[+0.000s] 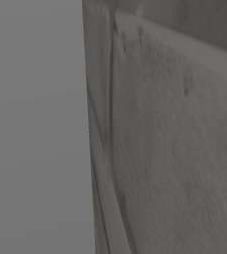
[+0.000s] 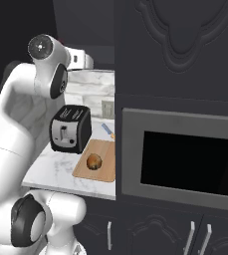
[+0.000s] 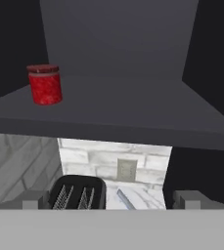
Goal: Pick the bread, place it on the cutting board, pick the jam, place it on the counter, and close the cabinet.
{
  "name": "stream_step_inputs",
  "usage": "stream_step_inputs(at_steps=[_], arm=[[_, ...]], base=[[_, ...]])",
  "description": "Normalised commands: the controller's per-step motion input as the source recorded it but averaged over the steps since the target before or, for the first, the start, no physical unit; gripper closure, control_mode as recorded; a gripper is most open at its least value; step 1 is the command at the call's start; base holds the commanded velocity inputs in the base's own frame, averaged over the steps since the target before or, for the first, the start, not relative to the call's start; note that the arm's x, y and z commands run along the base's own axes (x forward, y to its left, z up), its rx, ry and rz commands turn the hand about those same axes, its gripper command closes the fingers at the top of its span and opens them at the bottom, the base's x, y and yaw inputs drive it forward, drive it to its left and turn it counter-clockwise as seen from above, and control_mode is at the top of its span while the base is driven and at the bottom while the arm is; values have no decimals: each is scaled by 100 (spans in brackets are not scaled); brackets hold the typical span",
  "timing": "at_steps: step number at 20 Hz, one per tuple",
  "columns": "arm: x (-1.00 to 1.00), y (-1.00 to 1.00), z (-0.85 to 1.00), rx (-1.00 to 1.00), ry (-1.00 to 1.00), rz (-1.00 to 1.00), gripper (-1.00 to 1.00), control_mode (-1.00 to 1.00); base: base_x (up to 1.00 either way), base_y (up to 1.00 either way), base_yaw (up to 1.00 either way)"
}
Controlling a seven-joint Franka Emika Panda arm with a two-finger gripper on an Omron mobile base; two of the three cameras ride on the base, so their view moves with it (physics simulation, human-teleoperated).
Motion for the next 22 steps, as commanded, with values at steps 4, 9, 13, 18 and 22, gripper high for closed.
stream_step_inputs(at_steps=[4,9,13,18,22], arm=[[0,11,19,0,0,2,-100,-100],[0,16,25,0,0,1,-100,-100],[0,21,10,0,0,3,-100,-100],[0,17,3,0,0,4,-100,-100],[7,8,0,0,0,5,-100,-100]], base=[[0,0,0],[0,0,0],[0,0,0],[0,0,0],[0,0,0]])
